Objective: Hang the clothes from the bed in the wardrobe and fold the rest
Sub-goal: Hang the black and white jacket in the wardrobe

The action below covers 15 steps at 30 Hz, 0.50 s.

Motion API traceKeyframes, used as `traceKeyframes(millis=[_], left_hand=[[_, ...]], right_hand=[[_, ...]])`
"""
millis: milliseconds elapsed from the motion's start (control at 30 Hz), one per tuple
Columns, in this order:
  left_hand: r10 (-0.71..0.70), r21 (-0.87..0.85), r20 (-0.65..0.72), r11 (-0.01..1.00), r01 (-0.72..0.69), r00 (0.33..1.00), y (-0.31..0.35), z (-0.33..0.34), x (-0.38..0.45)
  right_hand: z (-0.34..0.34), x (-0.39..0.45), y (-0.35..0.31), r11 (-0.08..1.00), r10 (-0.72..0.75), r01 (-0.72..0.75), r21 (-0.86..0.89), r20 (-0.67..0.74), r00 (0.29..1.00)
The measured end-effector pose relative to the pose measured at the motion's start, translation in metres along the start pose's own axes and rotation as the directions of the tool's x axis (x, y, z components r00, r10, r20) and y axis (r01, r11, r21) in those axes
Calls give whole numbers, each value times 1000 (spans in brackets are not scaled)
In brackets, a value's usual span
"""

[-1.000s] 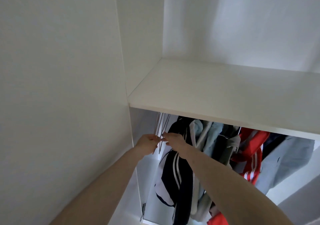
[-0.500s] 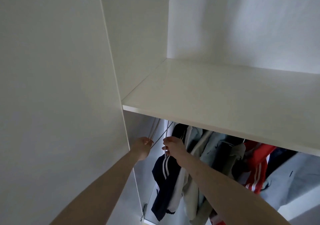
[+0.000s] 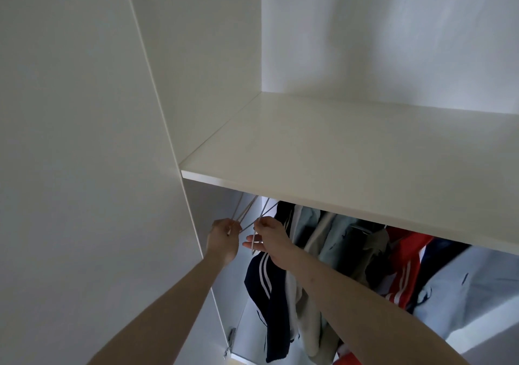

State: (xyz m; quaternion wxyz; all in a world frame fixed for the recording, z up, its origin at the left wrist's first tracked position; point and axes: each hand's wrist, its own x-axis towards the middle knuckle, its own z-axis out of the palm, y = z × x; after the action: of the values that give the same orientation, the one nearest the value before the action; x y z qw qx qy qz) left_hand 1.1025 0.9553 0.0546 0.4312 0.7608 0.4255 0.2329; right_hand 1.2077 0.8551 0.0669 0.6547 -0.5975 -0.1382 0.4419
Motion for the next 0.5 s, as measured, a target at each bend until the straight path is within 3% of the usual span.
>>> traceKeyframes(millis=[200, 500], left_hand=[[110, 27, -87, 994, -108, 990, -2, 3, -5], [311, 98, -112, 949, -301, 944, 11, 9, -18]], right_hand=[[-9, -2, 11, 994, 18, -23, -110, -42, 999], [-18, 3, -5, 980, -37, 14, -197, -116, 993]])
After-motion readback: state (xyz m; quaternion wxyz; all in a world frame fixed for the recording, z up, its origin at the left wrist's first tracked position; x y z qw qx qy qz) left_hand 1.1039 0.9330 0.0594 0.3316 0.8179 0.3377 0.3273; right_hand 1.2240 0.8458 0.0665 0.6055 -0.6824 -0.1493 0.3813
